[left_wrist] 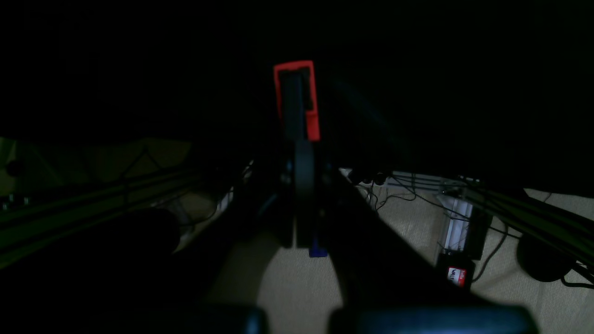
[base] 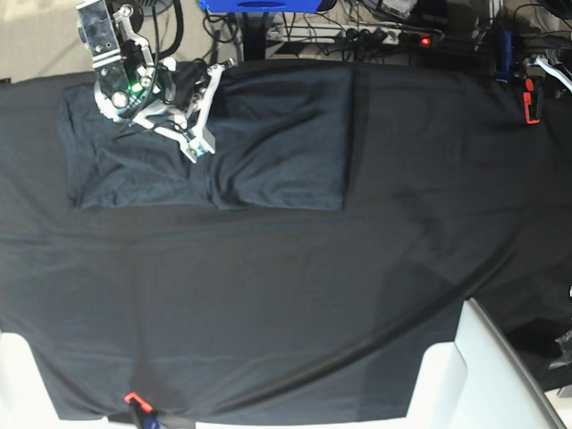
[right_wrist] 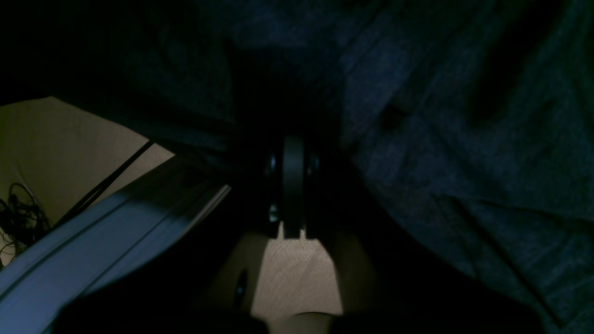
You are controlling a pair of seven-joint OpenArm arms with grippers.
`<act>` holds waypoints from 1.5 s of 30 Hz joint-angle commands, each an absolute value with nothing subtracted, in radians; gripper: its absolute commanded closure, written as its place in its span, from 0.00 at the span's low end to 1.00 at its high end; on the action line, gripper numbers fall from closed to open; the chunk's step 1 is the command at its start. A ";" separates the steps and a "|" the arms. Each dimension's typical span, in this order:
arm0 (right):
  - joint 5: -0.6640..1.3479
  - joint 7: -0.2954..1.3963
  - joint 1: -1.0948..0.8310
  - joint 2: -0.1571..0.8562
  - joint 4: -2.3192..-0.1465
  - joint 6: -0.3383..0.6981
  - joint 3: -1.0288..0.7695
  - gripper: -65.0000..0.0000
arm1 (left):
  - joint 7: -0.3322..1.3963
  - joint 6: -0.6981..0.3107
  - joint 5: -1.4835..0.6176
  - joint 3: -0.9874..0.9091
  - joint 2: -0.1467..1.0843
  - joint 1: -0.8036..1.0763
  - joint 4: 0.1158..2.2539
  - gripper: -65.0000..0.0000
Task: Fold the T-shirt properly
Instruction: 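Move the right gripper off the shirt to its side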
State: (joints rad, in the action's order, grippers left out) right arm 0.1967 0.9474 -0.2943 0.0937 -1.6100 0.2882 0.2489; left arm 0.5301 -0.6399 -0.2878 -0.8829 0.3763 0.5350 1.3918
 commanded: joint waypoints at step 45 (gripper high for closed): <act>0.193 0.835 -0.163 0.166 -1.566 0.631 -0.558 0.67 | 0.507 -0.639 -0.297 -0.811 0.366 0.484 1.371 1.00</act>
State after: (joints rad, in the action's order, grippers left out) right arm 0.1783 0.8597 -0.1802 0.1455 -1.5497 0.6472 -0.5526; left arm 0.5232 -0.6369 -0.2874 -0.8021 0.3473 0.4793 1.3510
